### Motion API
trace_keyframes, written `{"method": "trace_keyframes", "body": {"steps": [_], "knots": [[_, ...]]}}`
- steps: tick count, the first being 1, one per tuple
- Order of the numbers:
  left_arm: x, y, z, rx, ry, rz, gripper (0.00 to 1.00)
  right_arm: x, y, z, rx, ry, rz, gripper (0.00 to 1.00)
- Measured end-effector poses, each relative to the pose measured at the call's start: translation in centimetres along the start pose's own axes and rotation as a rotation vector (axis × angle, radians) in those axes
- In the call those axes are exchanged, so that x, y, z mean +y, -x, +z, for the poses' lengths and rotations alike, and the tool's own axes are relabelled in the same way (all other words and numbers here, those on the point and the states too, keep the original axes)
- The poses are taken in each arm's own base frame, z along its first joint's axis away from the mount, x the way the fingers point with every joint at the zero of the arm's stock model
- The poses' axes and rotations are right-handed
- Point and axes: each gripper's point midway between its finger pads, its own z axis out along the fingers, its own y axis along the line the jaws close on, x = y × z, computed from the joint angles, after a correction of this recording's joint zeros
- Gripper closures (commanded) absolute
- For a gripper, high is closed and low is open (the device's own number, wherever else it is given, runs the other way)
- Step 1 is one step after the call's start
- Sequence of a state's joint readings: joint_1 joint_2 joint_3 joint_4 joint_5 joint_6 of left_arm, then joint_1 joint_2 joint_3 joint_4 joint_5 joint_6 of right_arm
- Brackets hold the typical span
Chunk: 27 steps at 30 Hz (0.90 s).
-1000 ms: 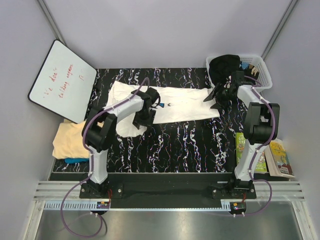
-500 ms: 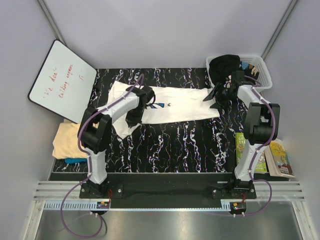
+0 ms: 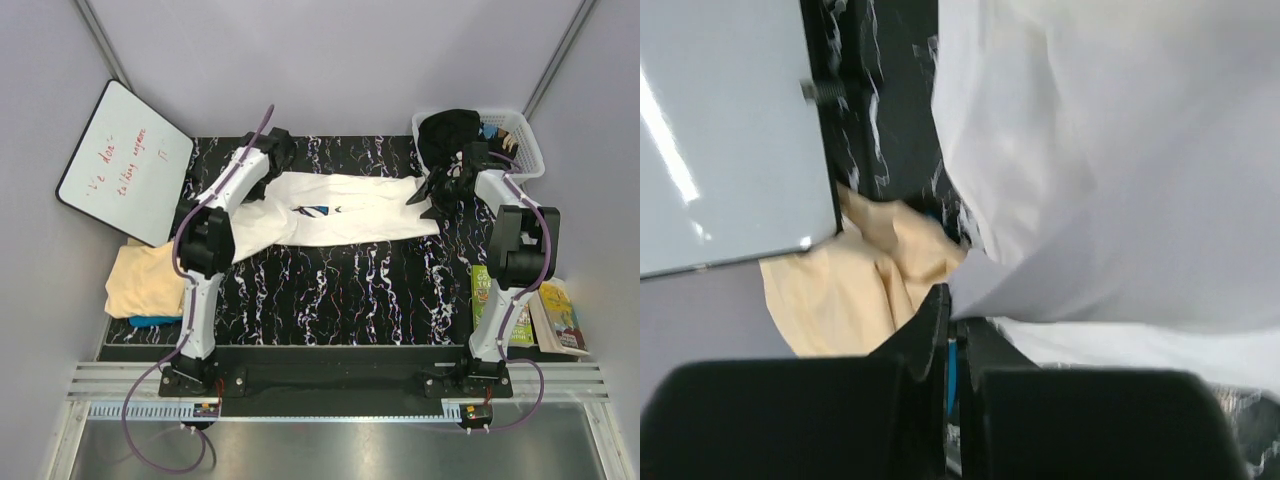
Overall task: Fold and stack the t-shirts
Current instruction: Fold the other side of the tshirt into a rectangle
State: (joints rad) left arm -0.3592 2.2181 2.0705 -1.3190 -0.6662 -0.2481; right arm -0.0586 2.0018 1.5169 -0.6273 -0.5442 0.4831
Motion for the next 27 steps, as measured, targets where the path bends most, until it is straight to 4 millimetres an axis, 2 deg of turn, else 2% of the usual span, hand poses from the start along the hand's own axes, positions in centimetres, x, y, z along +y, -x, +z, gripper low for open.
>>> {"method": "trace_keyframes", "body": {"steps": [2,7,13,15,16,17,18,22,27], "knots": [[0.1,2.0,0.8,-0.04,0.031,-0.004,1.0,0.0,-0.1,-0.1,0.005,-0.005,-0.003,0.36],[1.2,4.3,2.2,-0.094,0.123,0.031,1.0,0.2,0.1,-0.5,0.004,-0.008,-0.012,0.36],[1.8,9.0,2.4,-0.235,0.162,-0.017,0.95,0.0,-0.1,-0.6,0.013,-0.024,-0.009,0.36],[1.9,10.9,2.2,-0.296,0.158,-0.053,0.84,-0.2,-0.1,-0.5,0.011,-0.033,-0.007,0.36],[1.9,11.7,2.1,-0.322,0.153,-0.067,0.68,-0.3,-0.1,-0.6,0.009,-0.039,-0.007,0.36],[1.9,12.3,2.0,-0.345,0.144,-0.081,0.44,-0.4,-0.1,-0.6,0.009,-0.041,-0.006,0.36],[1.8,12.9,2.0,-0.362,0.135,-0.093,0.02,-0.4,-0.1,-0.6,0.009,-0.044,-0.005,0.36],[1.3,14.6,2.7,-0.407,0.102,-0.144,0.01,-0.4,-0.2,-0.8,0.005,-0.049,-0.007,0.36],[1.0,13.5,4.3,-0.371,0.096,-0.147,0.01,0.6,-0.5,-1.1,-0.015,-0.067,-0.059,0.36]]}}
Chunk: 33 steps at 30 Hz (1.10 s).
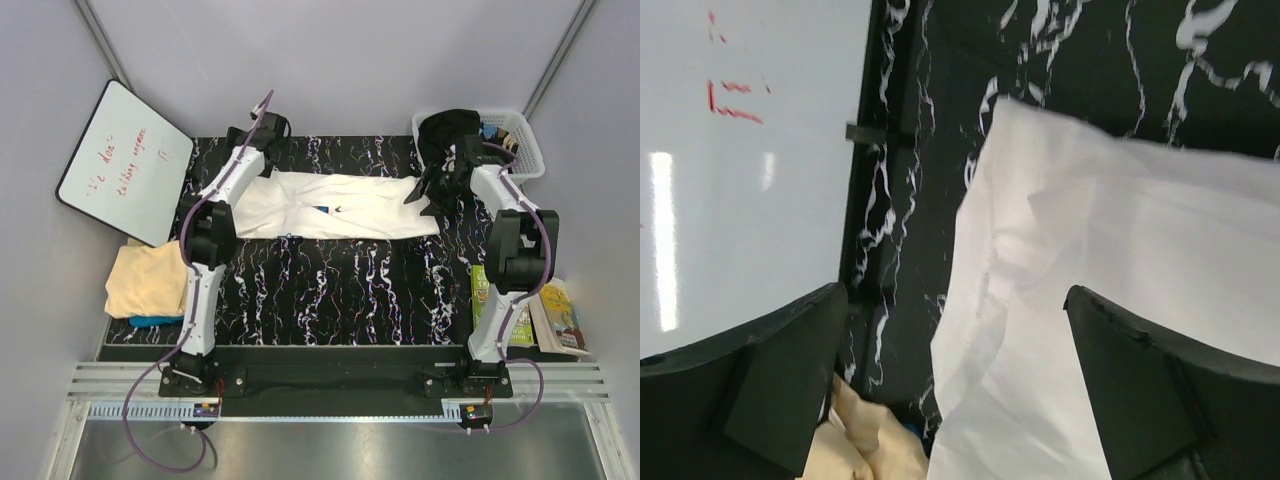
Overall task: Fold and stack the t-shirts
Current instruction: Fold the other side of the tshirt into a rectangle, then rotate the tshirt 90 degrees
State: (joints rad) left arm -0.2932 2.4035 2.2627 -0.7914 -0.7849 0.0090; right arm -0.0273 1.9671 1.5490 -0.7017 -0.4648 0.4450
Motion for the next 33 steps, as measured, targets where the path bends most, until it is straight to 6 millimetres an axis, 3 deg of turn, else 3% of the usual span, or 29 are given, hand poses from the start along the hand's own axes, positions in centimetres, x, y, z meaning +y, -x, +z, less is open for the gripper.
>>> {"method": "trace_keyframes", "body": {"steps": [3,5,6,7,8,11,14,18,21,26,31,33], "knots": [[0.0,-1.9,-0.8,0.043,-0.042,-0.001,0.01,1.9,0.0,-0.1,-0.02,-0.019,-0.082,0.41],[0.4,-2.6,-2.5,0.061,-0.09,-0.02,0.31,4.3,0.4,-0.3,-0.048,-0.037,-0.17,0.54],[0.5,-2.7,-3.3,0.062,-0.117,-0.043,0.5,5.5,0.6,-0.5,-0.064,-0.036,-0.214,0.65],[0.7,-2.7,-4.5,0.06,-0.155,-0.069,0.75,7.1,1.0,-0.5,-0.077,-0.038,-0.26,0.86],[0.9,-2.7,-5.8,0.059,-0.195,-0.095,1.0,8.6,1.7,-0.5,-0.101,-0.035,-0.305,0.97],[0.8,-3.3,-9.4,0.068,-0.329,-0.157,1.0,12.1,3.3,1.2,-0.142,-0.036,-0.394,1.0],[-1.2,-4.9,-11.3,0.122,-0.465,-0.175,1.0,11.8,4.0,4.8,-0.121,-0.093,-0.408,1.0],[-5.8,-10.2,-11.8,0.311,-0.606,-0.134,1.0,8.0,4.6,10.6,-0.056,-0.225,-0.376,1.0],[-8.7,-13.7,-11.8,0.46,-0.679,-0.109,1.0,5.0,4.8,13.3,-0.038,-0.324,-0.366,1.0],[-11.2,-17.1,-12.0,0.633,-0.723,-0.113,1.0,3.4,6.2,12.4,-0.099,-0.458,-0.405,1.0],[-11.6,-16.8,-11.7,0.682,-0.716,-0.145,1.0,1.2,5.3,11.5,-0.071,-0.571,-0.468,1.0],[-11.6,-16.2,-11.1,0.686,-0.709,-0.169,1.0,0.4,4.1,10.9,-0.036,-0.608,-0.496,1.0]]}}
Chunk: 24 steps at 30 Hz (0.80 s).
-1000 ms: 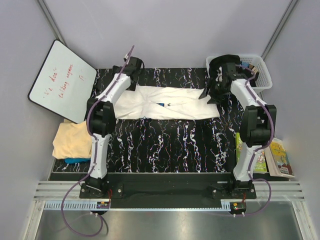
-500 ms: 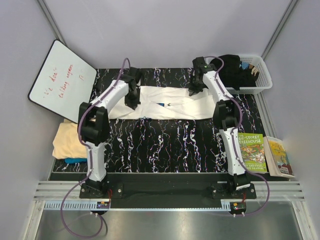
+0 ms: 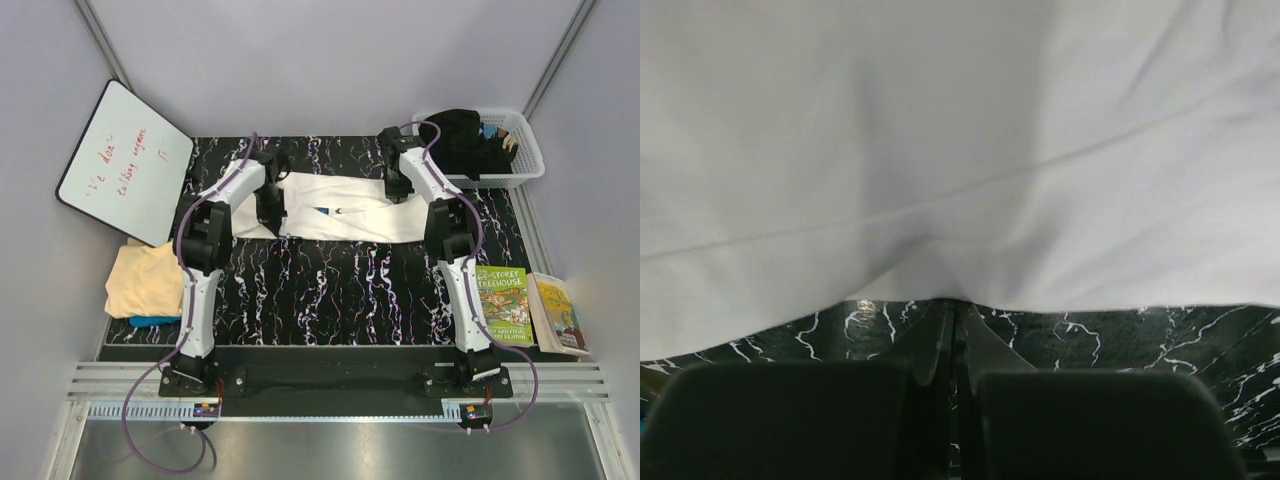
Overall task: Fold and stack the t-shirts
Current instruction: Rotate the tshirt 90 degrees
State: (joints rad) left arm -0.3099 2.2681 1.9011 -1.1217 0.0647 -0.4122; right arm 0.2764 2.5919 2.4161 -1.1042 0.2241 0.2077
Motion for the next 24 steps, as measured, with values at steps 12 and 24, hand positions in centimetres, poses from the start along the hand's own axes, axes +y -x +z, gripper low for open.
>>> {"method": "trace_keyframes", "body": {"steps": [12,24], "knots": [[6.3,4.4,0.6,-0.005,0.087,-0.147,1.0,4.6,-12.6,-4.7,0.245,0.074,-0.245,1.0],[5.3,4.1,0.2,-0.049,0.025,-0.065,1.0,8.2,-13.3,-10.4,0.204,0.182,-0.283,1.0]]}}
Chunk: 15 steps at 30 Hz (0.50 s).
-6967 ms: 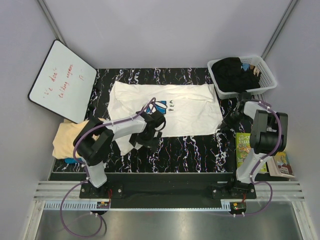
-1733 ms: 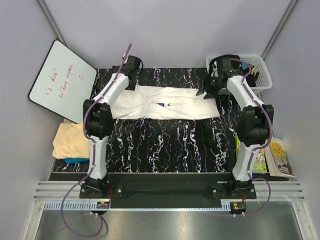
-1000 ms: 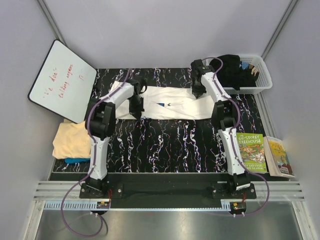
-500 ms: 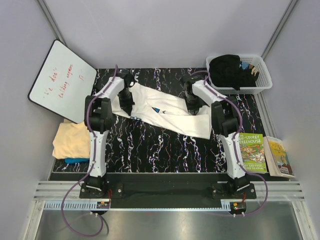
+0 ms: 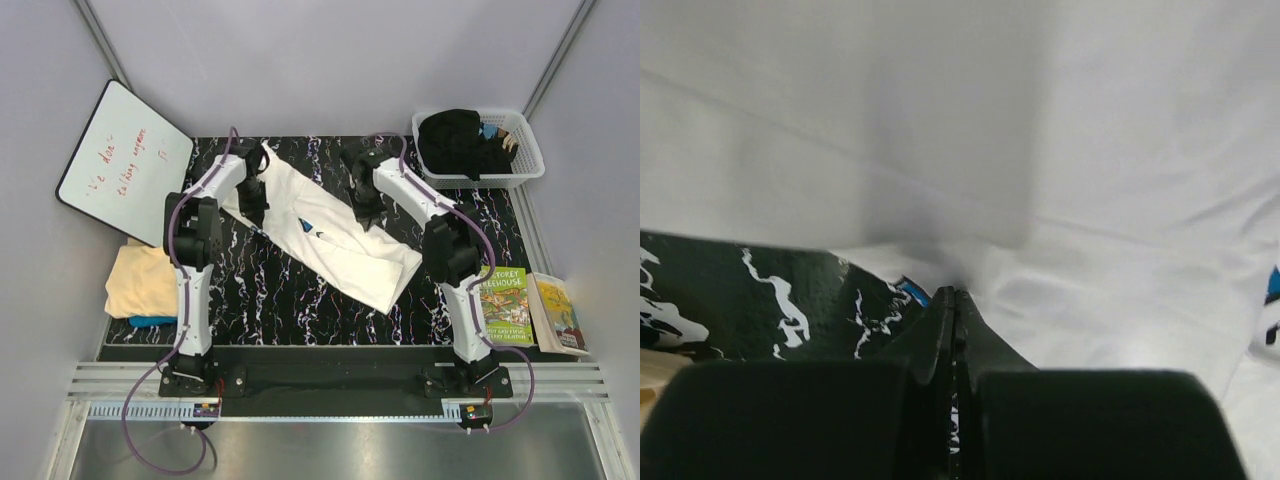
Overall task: Fold and stack the t-shirts
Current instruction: Rotate the tshirt 90 degrees
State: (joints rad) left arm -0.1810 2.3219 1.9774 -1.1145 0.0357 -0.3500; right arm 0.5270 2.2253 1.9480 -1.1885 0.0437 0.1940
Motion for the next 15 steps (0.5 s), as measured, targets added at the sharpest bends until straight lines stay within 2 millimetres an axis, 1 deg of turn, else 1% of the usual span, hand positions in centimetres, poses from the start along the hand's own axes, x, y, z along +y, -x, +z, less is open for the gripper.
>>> {"method": "trace_keyframes", "body": {"steps": [1,2,4,6,7,8,10,11,13,15], "knots": [[-0.4,-0.5,-0.3,0.005,-0.016,0.01,1.0,0.0,1.9,-1.2,-0.066,-0.001,0.002,1.0],[-0.9,-0.8,-0.5,0.006,-0.028,0.021,1.0,0.1,3.3,-2.2,-0.114,0.002,0.004,1.0],[-2.0,-1.0,-0.8,0.001,-0.05,0.046,1.0,0.7,7.3,-4.9,-0.251,0.02,0.01,1.0],[-3.4,-1.4,-1.1,-0.006,-0.068,0.076,1.0,1.4,10.8,-6.9,-0.365,0.044,0.015,1.0],[-4.1,-1.7,-1.2,-0.006,-0.079,0.091,1.0,1.8,12.5,-7.5,-0.42,0.06,0.018,1.0],[-5.1,-2.1,-1.4,-0.006,-0.094,0.111,1.0,2.2,13.8,-7.7,-0.456,0.072,0.02,1.0],[-6.8,-2.7,-1.7,-0.008,-0.12,0.145,1.0,2.9,15.4,-7.0,-0.487,0.098,0.019,1.0],[-7.6,-3.1,-1.8,-0.009,-0.132,0.162,1.0,3.3,16.1,-6.1,-0.491,0.109,0.022,1.0],[-9.2,-3.9,-2.2,-0.007,-0.157,0.194,1.0,4.0,16.4,-3.9,-0.465,0.135,0.02,1.0],[-9.9,-4.5,-2.3,-0.005,-0.172,0.211,1.0,4.6,15.9,-0.9,-0.406,0.153,0.019,1.0]]}}
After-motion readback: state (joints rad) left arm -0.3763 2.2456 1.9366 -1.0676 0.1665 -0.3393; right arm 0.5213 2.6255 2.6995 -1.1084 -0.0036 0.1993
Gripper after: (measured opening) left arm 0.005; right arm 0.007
